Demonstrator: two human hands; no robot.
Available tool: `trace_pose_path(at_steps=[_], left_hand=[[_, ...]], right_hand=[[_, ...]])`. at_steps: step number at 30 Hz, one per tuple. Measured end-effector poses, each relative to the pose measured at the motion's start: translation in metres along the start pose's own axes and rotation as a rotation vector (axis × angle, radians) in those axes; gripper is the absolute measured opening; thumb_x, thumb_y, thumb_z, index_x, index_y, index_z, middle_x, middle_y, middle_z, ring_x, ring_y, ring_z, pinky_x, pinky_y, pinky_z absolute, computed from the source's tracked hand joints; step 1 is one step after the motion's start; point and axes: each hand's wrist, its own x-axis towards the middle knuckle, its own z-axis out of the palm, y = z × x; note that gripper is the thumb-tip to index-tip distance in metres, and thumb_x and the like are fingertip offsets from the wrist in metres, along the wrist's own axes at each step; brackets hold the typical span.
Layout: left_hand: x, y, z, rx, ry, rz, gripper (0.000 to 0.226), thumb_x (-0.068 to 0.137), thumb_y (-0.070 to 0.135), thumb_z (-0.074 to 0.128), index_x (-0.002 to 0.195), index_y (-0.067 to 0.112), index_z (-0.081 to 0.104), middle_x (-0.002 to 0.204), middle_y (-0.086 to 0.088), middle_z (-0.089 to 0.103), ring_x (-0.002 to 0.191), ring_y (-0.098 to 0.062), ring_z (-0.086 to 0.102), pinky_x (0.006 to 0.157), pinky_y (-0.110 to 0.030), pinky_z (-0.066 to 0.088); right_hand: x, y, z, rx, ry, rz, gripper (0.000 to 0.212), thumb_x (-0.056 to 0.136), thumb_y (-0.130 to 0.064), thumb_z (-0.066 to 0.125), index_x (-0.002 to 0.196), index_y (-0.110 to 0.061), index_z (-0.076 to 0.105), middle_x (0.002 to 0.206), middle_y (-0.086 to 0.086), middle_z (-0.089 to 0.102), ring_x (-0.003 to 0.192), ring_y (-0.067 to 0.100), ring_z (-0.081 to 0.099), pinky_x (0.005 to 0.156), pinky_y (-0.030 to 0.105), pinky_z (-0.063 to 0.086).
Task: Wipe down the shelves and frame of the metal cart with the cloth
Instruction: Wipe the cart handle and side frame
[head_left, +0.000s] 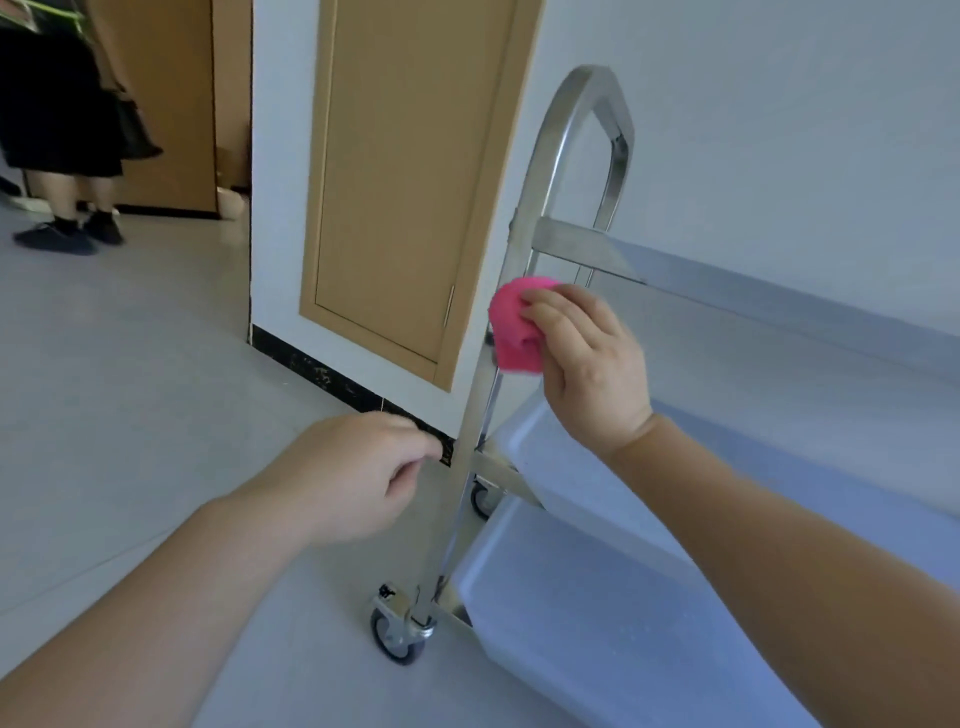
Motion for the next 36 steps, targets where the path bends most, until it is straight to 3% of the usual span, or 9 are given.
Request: trace_pose_path(at_steps=[4, 11, 13, 15, 20, 25, 29, 32, 36], left_hand=[[-0.011, -0.021, -0.006, -0.039, 0.008, -0.05, 0.031, 0.089, 0.02, 0.046, 0.112, 0.032, 0.062, 0.099, 0.015, 0.064, 0.091, -0.008, 0.059, 0.077, -0.032, 0.05], [-0.009, -0.032, -0.002, -0.083, -0.021, -0.07, 0.028, 0.09, 0.022, 0.045, 0.11, 0.033, 0.06, 0.096, 0.017, 0.06, 0.088, -0.008, 0.056, 0.076, -0.031, 0.049], [-0.01, -0.032, 0.002, -0.084, -0.055, -0.068, 0.029, 0.091, 0.022, 0.044, 0.113, 0.033, 0.06, 0.102, 0.016, 0.061, 0.092, -0.007, 0.057, 0.079, -0.032, 0.049], [-0.012, -0.034, 0.006, -0.083, -0.085, -0.073, 0.03, 0.091, 0.023, 0.044, 0.115, 0.033, 0.06, 0.107, 0.017, 0.061, 0.096, -0.007, 0.056, 0.082, -0.032, 0.049], [-0.015, -0.035, 0.011, -0.064, -0.119, -0.092, 0.029, 0.091, 0.024, 0.043, 0.112, 0.035, 0.059, 0.107, 0.018, 0.06, 0.097, -0.007, 0.056, 0.082, -0.032, 0.049], [-0.011, -0.031, 0.013, -0.065, -0.113, -0.074, 0.029, 0.091, 0.025, 0.043, 0.113, 0.034, 0.06, 0.107, 0.02, 0.06, 0.097, -0.005, 0.055, 0.081, -0.027, 0.047], [-0.005, -0.026, 0.014, -0.065, -0.083, -0.05, 0.028, 0.091, 0.025, 0.043, 0.111, 0.034, 0.061, 0.092, 0.022, 0.054, 0.089, -0.004, 0.053, 0.075, -0.024, 0.045], [0.0, -0.02, 0.016, -0.054, -0.081, -0.029, 0.028, 0.091, 0.025, 0.043, 0.111, 0.035, 0.061, 0.087, 0.023, 0.047, 0.083, -0.002, 0.049, 0.071, -0.021, 0.04], [0.003, -0.013, 0.017, -0.048, -0.09, -0.008, 0.028, 0.091, 0.024, 0.043, 0.111, 0.034, 0.061, 0.087, 0.022, 0.048, 0.079, -0.001, 0.044, 0.067, -0.019, 0.035]], right_hand=[[0.038, 0.005, 0.024, -0.126, -0.042, -0.09, 0.027, 0.082, 0.003, 0.048, 0.102, -0.004, 0.065, 0.109, 0.006, 0.067, 0.101, 0.034, 0.061, 0.073, 0.042, 0.052], [0.019, 0.007, 0.053, -0.311, -0.361, -0.106, 0.022, 0.095, -0.029, 0.049, 0.109, -0.015, 0.058, 0.123, 0.001, 0.059, 0.122, 0.027, 0.045, 0.088, 0.039, 0.04], [-0.002, -0.002, 0.056, -0.267, -0.408, -0.146, 0.016, 0.09, -0.023, 0.057, 0.104, -0.017, 0.057, 0.119, 0.0, 0.06, 0.119, 0.026, 0.044, 0.085, 0.039, 0.042], [-0.033, -0.014, 0.058, -0.212, -0.511, -0.244, 0.028, 0.075, -0.007, 0.064, 0.1, -0.017, 0.054, 0.111, 0.002, 0.061, 0.113, 0.028, 0.045, 0.078, 0.041, 0.048], [-0.072, -0.038, 0.06, -0.069, -0.707, -0.259, 0.036, 0.062, 0.005, 0.059, 0.092, -0.014, 0.06, 0.096, 0.001, 0.064, 0.098, 0.03, 0.057, 0.068, 0.036, 0.052], [-0.06, -0.029, 0.044, -0.018, -0.595, -0.272, 0.03, 0.065, 0.005, 0.067, 0.09, -0.009, 0.065, 0.101, 0.008, 0.066, 0.096, 0.03, 0.062, 0.066, 0.037, 0.055], [-0.033, -0.005, 0.025, 0.031, -0.347, 0.168, 0.028, 0.083, -0.02, 0.061, 0.111, -0.019, 0.059, 0.11, -0.02, 0.059, 0.09, 0.005, 0.06, 0.068, 0.027, 0.051], [-0.005, 0.003, 0.015, -0.092, -0.138, 0.176, 0.03, 0.065, 0.012, 0.063, 0.092, 0.001, 0.065, 0.108, 0.021, 0.062, 0.086, 0.037, 0.061, 0.061, 0.034, 0.046], [0.004, 0.001, 0.027, 0.003, -0.21, 0.335, 0.034, 0.066, 0.018, 0.052, 0.095, 0.004, 0.061, 0.122, 0.022, 0.056, 0.082, 0.04, 0.06, 0.05, 0.035, 0.046]])
